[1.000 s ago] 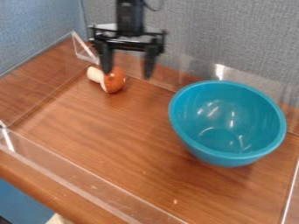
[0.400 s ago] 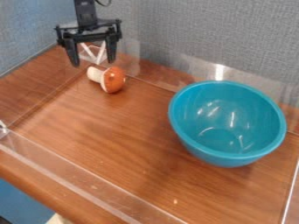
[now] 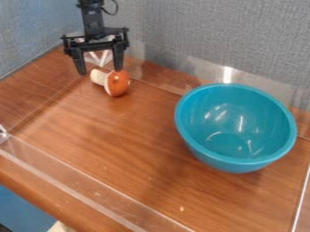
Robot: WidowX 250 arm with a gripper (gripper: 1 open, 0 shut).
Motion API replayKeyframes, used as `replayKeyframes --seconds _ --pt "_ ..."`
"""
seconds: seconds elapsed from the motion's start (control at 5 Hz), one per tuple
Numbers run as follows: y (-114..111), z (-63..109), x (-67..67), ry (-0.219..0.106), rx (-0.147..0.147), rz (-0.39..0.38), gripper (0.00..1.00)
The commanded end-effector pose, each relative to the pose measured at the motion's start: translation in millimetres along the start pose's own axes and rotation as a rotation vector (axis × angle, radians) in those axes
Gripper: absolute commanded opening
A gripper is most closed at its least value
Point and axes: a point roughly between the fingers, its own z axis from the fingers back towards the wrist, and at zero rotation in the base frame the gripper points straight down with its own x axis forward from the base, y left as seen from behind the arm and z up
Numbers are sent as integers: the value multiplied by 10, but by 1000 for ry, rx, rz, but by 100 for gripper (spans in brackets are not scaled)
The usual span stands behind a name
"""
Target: Put the mushroom in the blue bowl
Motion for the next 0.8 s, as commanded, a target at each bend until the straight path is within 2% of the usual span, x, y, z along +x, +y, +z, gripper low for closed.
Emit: replayKeyframes --seconds 0.0,0.6 --pt "-101 353 -14 -82 -27 12 100" --pt "-322 156 -3 -92 -41 143 100"
